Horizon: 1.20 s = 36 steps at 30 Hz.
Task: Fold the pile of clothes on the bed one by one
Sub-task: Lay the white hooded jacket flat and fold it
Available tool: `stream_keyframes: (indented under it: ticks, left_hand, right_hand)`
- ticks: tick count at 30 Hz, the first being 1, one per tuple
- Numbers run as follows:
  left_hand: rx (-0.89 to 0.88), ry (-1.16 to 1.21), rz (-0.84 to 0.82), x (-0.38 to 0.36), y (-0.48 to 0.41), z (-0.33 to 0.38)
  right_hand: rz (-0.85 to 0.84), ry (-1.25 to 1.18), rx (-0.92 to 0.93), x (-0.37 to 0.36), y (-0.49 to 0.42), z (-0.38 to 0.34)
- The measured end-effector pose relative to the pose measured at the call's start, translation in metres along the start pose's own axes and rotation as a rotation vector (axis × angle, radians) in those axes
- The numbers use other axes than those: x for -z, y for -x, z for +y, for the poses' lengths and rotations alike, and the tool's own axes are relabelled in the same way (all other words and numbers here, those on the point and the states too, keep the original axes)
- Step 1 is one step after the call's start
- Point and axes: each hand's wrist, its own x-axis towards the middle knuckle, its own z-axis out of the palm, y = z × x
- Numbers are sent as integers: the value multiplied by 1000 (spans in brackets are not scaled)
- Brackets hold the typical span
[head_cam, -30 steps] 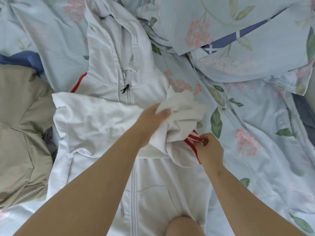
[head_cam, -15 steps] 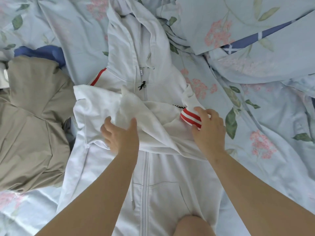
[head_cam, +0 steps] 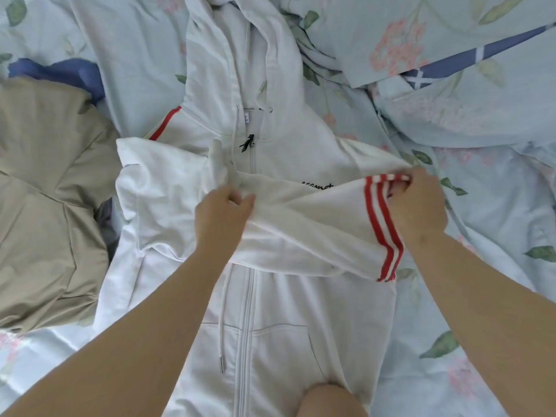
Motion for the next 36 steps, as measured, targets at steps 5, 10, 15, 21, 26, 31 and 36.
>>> stream_keyframes:
  ticks: [5,10,15,21,26,31,36]
  left_hand:
    - [425,716,257,13,20,-33]
    - [697,980,153,6,18,-54]
    - [659,888,104,15,-11,-47]
    - [671,1441,-100,43,-18,-45]
    - [844,1345,-206,48,-16,-55]
    - [598,1364,-143,62,-24,-54]
    - [740,1511,-35,61,-11,-82]
  right_hand:
    - [56,-237,-85,5,14,1]
    - [-4,-16,147,-23,77,4]
    - [-268,380,310,-37,96,11]
    - [-289,558,226,-37,85,-6]
    - [-537,258,296,-62,88,-32]
    - [-707,299,207,-69,89,-35]
    - [-733,289,186,-69,88,-36]
